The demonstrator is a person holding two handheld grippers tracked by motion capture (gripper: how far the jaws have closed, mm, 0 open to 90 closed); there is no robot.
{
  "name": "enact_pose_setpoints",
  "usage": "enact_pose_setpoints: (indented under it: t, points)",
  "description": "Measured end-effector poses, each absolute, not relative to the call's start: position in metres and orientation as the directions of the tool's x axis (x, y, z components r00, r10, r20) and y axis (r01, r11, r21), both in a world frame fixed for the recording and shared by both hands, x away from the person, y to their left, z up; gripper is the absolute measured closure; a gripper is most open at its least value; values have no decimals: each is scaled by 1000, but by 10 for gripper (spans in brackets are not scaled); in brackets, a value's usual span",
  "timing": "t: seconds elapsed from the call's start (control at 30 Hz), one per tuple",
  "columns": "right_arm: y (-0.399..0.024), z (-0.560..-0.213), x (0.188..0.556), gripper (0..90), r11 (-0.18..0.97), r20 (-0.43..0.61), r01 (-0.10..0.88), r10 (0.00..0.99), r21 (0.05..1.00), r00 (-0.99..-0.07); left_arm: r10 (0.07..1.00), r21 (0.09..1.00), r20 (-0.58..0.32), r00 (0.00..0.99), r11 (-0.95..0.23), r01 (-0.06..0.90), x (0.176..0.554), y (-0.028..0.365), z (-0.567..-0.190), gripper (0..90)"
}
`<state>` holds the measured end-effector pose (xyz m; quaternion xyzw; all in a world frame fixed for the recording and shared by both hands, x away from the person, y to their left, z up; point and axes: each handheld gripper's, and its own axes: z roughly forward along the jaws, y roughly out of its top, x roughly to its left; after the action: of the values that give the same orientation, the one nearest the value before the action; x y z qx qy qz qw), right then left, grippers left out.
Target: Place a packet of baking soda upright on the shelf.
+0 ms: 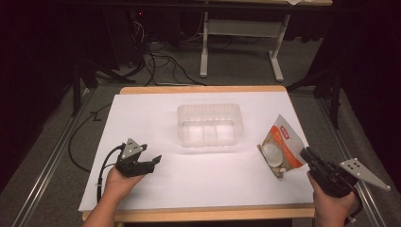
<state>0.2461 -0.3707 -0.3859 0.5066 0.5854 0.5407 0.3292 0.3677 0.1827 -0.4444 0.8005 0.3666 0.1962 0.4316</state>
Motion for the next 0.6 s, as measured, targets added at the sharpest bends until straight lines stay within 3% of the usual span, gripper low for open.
enact_pose_setpoints:
  t: [0.27,0.6]
  points:
    - [-369,-392,252,677,-83,161,278,949,957,-270,751,831,7,661,-372,414,367,181,-445,290]
    - [-363,-407,260,684,-54,154,337,948,940,-278,749,832,10,663,-375,410,367,181,-444,290]
